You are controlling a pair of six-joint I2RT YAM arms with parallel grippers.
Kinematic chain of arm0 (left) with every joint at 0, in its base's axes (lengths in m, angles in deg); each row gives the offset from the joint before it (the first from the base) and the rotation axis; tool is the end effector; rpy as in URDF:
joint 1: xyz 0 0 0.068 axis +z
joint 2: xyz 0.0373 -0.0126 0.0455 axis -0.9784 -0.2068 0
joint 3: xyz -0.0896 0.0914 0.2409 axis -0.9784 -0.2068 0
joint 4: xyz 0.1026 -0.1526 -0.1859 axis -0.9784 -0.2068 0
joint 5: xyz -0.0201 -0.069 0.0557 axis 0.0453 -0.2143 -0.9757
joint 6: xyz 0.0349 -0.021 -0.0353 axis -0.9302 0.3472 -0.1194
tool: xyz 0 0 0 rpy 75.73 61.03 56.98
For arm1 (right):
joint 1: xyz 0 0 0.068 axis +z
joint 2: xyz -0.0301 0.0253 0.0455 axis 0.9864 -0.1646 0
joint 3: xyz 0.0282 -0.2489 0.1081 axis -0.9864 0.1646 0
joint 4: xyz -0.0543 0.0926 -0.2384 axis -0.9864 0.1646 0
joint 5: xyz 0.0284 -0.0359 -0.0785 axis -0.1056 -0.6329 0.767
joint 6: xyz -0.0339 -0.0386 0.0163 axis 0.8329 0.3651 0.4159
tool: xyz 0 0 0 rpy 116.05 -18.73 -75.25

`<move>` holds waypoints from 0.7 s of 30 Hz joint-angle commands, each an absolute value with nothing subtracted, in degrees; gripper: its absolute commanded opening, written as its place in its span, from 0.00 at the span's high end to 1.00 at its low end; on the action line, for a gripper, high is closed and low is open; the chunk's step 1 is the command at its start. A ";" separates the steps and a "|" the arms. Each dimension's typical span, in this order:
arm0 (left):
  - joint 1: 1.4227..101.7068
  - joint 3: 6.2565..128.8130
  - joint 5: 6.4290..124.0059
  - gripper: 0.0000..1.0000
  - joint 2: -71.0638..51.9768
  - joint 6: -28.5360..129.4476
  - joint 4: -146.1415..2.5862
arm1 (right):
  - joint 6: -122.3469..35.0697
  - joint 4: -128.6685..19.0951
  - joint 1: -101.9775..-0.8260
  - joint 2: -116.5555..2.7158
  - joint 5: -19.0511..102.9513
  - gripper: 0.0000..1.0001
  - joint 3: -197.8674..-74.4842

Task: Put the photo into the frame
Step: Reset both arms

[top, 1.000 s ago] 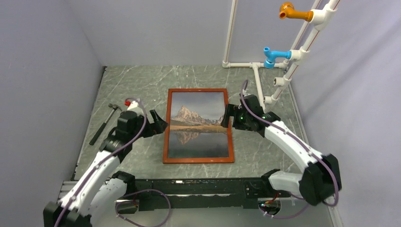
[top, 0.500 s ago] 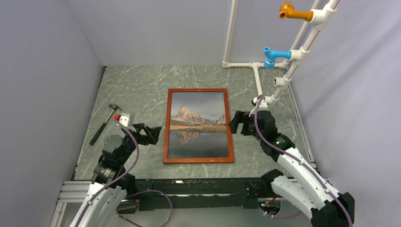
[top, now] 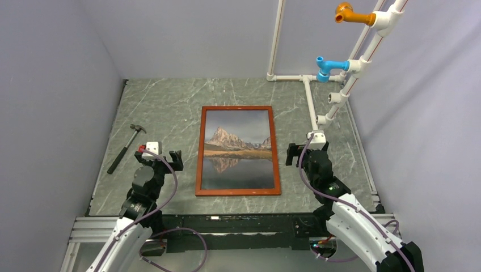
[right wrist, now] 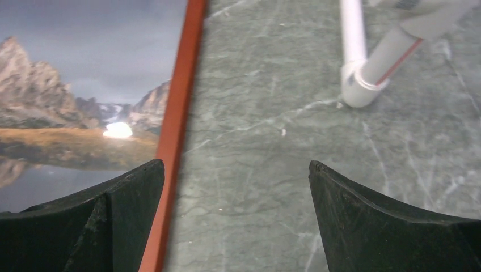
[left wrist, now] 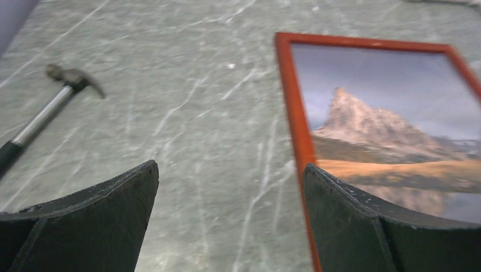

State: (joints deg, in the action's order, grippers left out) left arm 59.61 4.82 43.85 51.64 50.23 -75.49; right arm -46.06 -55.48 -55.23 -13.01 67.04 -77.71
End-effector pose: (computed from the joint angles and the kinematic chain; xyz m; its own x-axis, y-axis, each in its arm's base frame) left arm 0.1176 -0.0307 0.2056 -0.1219 -0.1615 -0.9793 0.0720 0.9826 -0.1710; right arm 0.1509 0.0595 0.2089 -0.3284 0.0141 -0.9444 -0.1014 0.9936 0.0501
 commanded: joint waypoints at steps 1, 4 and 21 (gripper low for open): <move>59.61 2.57 32.54 0.01 49.66 44.62 -67.54 | -44.44 -61.20 -55.90 -10.95 77.11 0.01 -75.60; 59.61 -0.88 30.37 0.01 47.39 39.81 -59.60 | -42.15 -68.34 -56.62 -10.93 80.54 0.01 -71.67; 68.10 -6.07 45.19 0.01 18.12 28.38 -21.75 | -42.18 -115.94 -76.63 -33.94 66.44 0.04 -61.23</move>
State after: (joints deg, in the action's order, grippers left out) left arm 63.96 -4.06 36.68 24.94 29.51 -33.59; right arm -42.32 -98.36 -73.94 -28.02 72.77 -61.27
